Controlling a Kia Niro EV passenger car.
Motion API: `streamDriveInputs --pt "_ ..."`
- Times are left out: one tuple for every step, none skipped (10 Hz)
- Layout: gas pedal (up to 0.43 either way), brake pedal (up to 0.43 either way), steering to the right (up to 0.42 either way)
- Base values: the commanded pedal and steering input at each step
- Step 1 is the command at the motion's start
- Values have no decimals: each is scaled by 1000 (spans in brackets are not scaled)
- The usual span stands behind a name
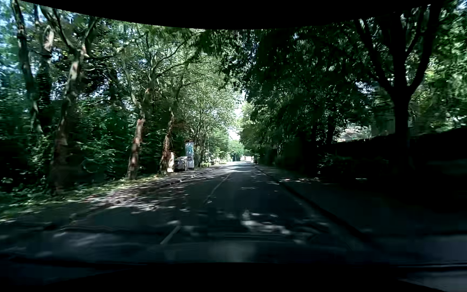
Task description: Follow the waypoints while adhering to traffic rules and regulations
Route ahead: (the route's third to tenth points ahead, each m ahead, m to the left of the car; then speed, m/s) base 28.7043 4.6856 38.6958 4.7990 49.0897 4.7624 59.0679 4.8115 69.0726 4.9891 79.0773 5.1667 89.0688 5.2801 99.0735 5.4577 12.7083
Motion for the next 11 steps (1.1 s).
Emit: streamDriveInputs --pt "0 18 1" --pt "0 18 1" --pt "0 18 1" --pt "0 18 1" --pt "0 12 1" --pt "0 37 1" --pt "0 43 1" --pt "0 49 1" --pt "0 43 1" --pt "0 37 0" --pt "0 37 -1"
